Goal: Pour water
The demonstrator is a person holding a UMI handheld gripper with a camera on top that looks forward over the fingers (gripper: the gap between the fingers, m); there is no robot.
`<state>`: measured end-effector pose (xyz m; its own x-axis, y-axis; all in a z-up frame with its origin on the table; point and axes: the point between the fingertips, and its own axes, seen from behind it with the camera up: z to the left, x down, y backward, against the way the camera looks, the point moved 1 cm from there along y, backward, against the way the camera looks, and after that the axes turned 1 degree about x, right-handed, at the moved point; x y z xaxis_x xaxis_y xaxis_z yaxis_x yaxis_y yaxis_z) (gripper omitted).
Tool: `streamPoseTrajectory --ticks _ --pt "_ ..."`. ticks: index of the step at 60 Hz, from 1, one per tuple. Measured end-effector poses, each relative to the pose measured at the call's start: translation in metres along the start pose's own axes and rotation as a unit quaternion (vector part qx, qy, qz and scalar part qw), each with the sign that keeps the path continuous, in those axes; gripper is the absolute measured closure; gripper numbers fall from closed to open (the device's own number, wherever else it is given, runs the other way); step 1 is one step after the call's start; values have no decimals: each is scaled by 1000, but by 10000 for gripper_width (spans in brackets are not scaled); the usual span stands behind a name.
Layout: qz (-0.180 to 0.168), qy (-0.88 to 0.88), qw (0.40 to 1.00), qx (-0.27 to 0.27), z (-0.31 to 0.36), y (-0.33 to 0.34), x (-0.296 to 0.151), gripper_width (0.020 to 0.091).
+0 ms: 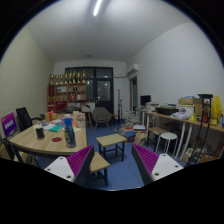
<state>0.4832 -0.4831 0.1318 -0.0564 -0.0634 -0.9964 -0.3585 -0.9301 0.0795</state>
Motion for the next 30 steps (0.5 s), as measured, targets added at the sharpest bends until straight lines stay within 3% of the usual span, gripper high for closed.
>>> streamPoseTrajectory --ticks 9,17,30 --pt "0 -4 1000 -1 10 -24 1 278" --pt "-25 4 999 -26 36 -42 -3 277" --pt "-27 14 995 -95 143 -109 15 281"
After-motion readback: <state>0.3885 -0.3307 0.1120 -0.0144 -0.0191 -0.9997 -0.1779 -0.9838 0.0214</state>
